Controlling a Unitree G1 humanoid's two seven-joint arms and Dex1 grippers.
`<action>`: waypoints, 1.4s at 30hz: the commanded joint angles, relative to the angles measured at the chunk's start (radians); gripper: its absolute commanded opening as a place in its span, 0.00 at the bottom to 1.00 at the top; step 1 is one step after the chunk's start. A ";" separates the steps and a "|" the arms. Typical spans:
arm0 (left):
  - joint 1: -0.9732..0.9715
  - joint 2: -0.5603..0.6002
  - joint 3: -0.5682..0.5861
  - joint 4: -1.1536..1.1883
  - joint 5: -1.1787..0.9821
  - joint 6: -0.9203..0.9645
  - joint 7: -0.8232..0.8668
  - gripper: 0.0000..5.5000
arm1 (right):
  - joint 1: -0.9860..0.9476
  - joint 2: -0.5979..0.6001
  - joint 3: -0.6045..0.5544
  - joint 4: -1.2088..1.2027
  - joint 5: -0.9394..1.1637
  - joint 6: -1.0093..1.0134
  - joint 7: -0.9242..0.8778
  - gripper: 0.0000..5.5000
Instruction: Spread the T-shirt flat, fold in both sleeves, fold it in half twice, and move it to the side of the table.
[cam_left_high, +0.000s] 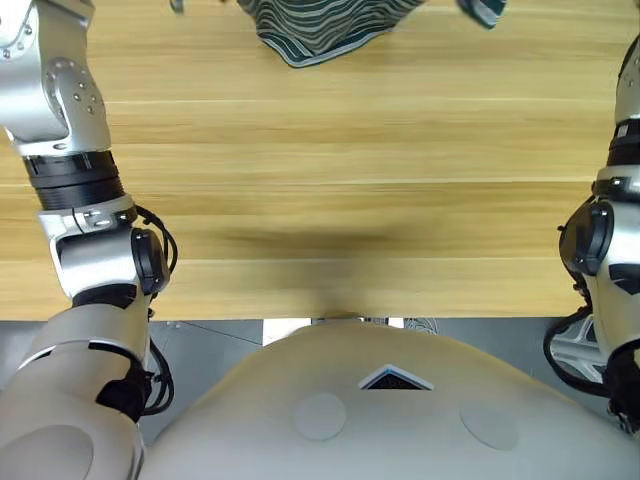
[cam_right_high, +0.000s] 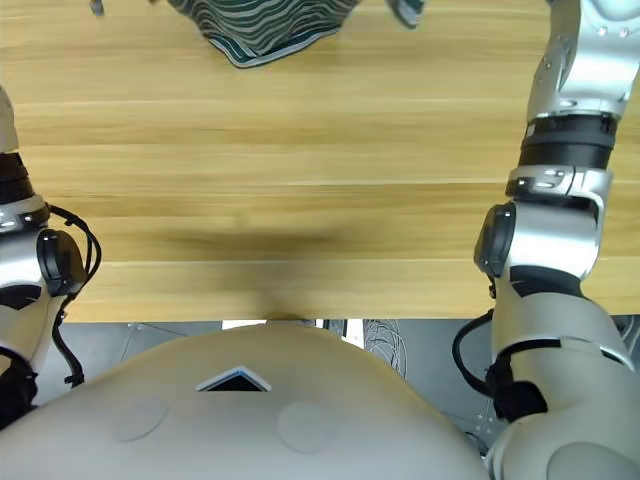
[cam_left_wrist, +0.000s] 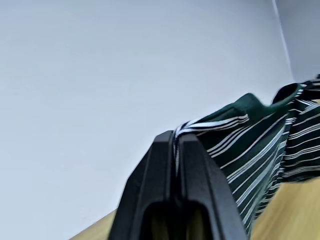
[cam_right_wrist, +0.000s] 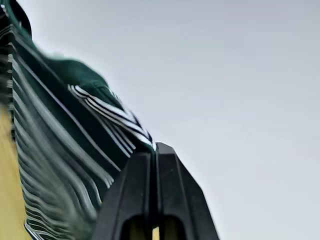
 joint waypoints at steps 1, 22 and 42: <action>-0.252 -0.025 -0.073 0.320 0.095 0.007 -0.002 0.01 | -0.310 0.044 0.049 0.305 -0.094 0.031 -0.054 0.00; -0.586 -0.120 -0.158 1.153 0.426 -0.208 0.025 0.01 | -0.312 0.107 0.070 0.824 -0.369 0.087 -0.142 0.00; 0.864 0.276 -0.378 -0.222 0.477 0.014 -0.346 0.01 | 0.591 -0.185 0.356 0.314 -0.203 -0.249 0.774 0.00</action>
